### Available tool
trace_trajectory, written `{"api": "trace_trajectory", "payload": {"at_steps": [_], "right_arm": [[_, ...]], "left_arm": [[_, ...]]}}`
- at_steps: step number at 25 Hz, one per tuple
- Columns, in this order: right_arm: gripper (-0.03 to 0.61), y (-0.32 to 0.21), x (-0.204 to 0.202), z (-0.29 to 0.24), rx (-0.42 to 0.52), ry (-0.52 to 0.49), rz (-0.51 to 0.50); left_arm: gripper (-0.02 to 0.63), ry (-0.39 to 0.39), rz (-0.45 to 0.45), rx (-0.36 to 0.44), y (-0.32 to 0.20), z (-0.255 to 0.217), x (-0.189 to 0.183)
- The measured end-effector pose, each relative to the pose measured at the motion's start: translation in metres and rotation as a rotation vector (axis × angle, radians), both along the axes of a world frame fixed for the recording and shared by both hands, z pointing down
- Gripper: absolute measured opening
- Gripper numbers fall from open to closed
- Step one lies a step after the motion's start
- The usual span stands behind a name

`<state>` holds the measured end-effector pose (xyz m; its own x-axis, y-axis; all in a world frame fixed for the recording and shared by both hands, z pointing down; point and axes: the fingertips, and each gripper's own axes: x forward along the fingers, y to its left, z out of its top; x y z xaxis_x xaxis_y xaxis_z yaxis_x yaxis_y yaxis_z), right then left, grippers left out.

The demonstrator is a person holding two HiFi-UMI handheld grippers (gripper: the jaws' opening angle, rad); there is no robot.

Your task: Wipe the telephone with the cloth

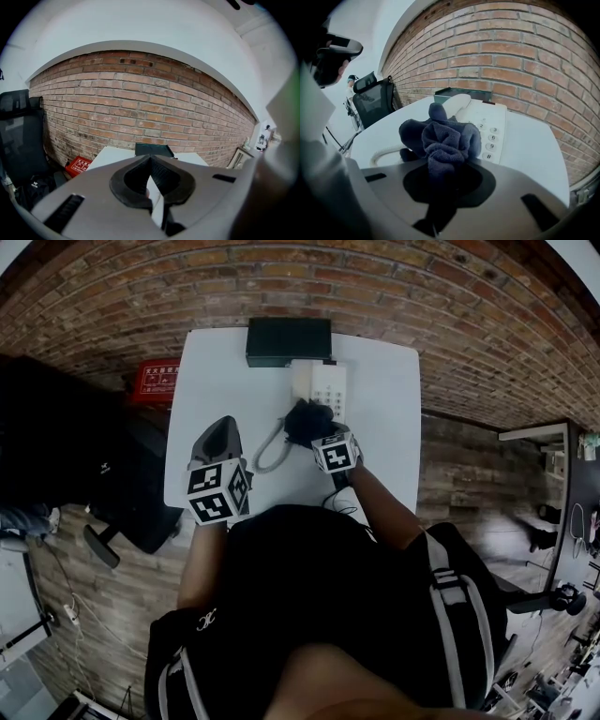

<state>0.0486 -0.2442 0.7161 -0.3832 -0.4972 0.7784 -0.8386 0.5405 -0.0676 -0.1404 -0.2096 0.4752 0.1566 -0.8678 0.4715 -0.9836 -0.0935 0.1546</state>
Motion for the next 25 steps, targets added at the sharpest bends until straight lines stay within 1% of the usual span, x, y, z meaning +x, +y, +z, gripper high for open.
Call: {"api": "trace_trajectory", "payload": {"at_steps": [8,12,16,21,25], "right_arm": [[0.032,-0.033,-0.004,-0.002,0.049,0.036,-0.042],[0.032,-0.05,-0.004,-0.009,0.073,0.028,-0.001],[0.032,-0.076,-0.003,-0.018,0.096,0.04,0.018],[0.032,-0.108,-0.001,-0.023,0.091,0.034,0.076],[0.032,-0.13,-0.001,-0.028,0.1,0.052,0.084]], "left_arm": [[-0.003,-0.006,-0.016,-0.016,0.0,0.004,-0.003],[-0.003,-0.009,-0.016,-0.021,-0.001,0.006,-0.001],[-0.003,-0.016,-0.022,-0.024,-0.001,0.006,-0.002],[-0.003,-0.03,-0.038,-0.026,0.001,0.004,-0.004],[-0.003,-0.032,-0.049,-0.033,0.003,0.005,-0.007]]}}
